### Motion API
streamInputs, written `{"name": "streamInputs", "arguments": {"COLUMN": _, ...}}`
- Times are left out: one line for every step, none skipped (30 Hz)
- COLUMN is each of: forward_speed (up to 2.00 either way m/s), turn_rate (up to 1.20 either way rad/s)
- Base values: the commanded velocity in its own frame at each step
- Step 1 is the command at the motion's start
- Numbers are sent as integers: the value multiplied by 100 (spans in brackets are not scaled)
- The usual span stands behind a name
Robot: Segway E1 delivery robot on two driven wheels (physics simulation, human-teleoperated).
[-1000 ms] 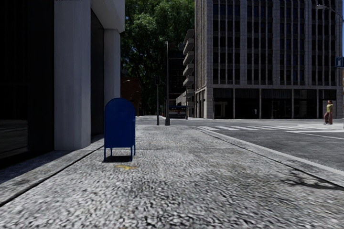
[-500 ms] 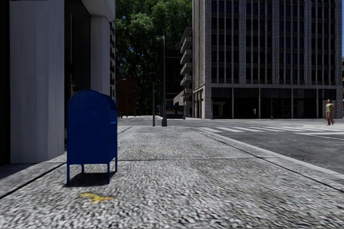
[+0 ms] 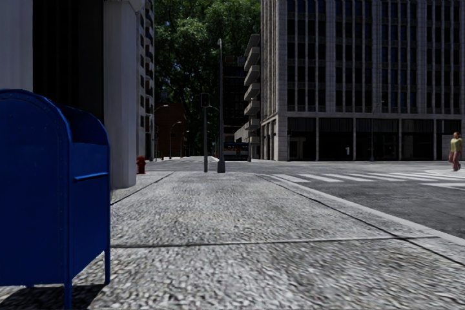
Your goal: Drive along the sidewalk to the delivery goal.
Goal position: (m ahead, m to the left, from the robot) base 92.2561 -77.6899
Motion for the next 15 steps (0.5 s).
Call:
{"name": "streamInputs", "arguments": {"forward_speed": 200, "turn_rate": 0}}
{"name": "streamInputs", "arguments": {"forward_speed": 200, "turn_rate": 0}}
{"name": "streamInputs", "arguments": {"forward_speed": 200, "turn_rate": 0}}
{"name": "streamInputs", "arguments": {"forward_speed": 200, "turn_rate": 0}}
{"name": "streamInputs", "arguments": {"forward_speed": 200, "turn_rate": 0}}
{"name": "streamInputs", "arguments": {"forward_speed": 200, "turn_rate": 0}}
{"name": "streamInputs", "arguments": {"forward_speed": 200, "turn_rate": 0}}
{"name": "streamInputs", "arguments": {"forward_speed": 200, "turn_rate": 0}}
{"name": "streamInputs", "arguments": {"forward_speed": 200, "turn_rate": 0}}
{"name": "streamInputs", "arguments": {"forward_speed": 200, "turn_rate": 0}}
{"name": "streamInputs", "arguments": {"forward_speed": 200, "turn_rate": 0}}
{"name": "streamInputs", "arguments": {"forward_speed": 200, "turn_rate": 0}}
{"name": "streamInputs", "arguments": {"forward_speed": 200, "turn_rate": 0}}
{"name": "streamInputs", "arguments": {"forward_speed": 200, "turn_rate": 0}}
{"name": "streamInputs", "arguments": {"forward_speed": 200, "turn_rate": 0}}
